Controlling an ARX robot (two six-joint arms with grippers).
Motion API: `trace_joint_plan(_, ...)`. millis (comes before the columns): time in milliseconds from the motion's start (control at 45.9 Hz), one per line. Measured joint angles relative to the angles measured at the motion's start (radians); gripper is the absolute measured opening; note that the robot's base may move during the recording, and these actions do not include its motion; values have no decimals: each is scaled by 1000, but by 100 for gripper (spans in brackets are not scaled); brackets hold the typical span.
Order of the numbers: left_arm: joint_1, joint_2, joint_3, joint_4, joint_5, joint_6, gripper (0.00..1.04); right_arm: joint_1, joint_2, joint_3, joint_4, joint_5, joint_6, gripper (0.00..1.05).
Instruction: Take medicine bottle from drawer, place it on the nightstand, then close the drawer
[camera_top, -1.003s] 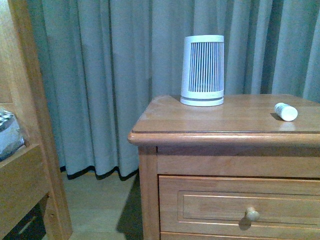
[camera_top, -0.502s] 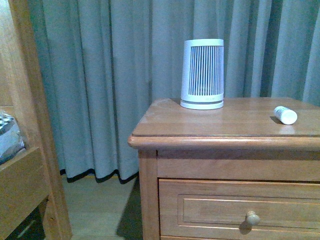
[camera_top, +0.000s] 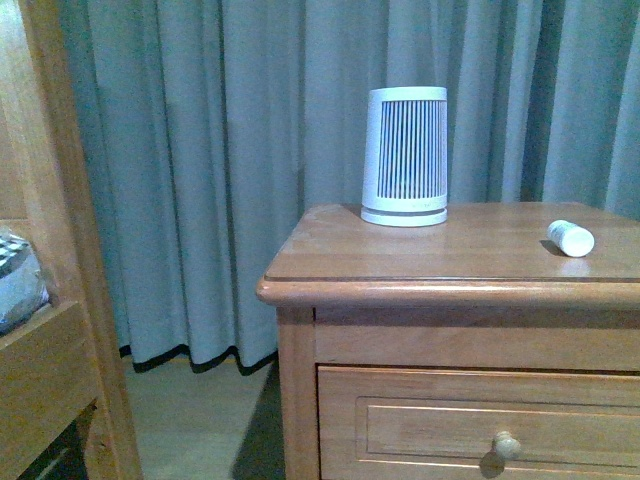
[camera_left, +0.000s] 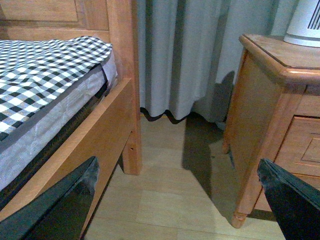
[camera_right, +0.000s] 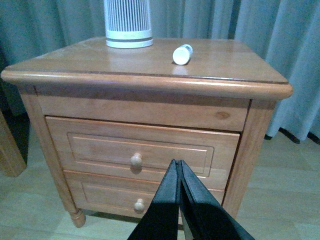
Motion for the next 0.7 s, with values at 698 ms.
trace_joint_plan(698,0,0,0,0,0,0,98,0,-176,-2,-170,0,-2,19)
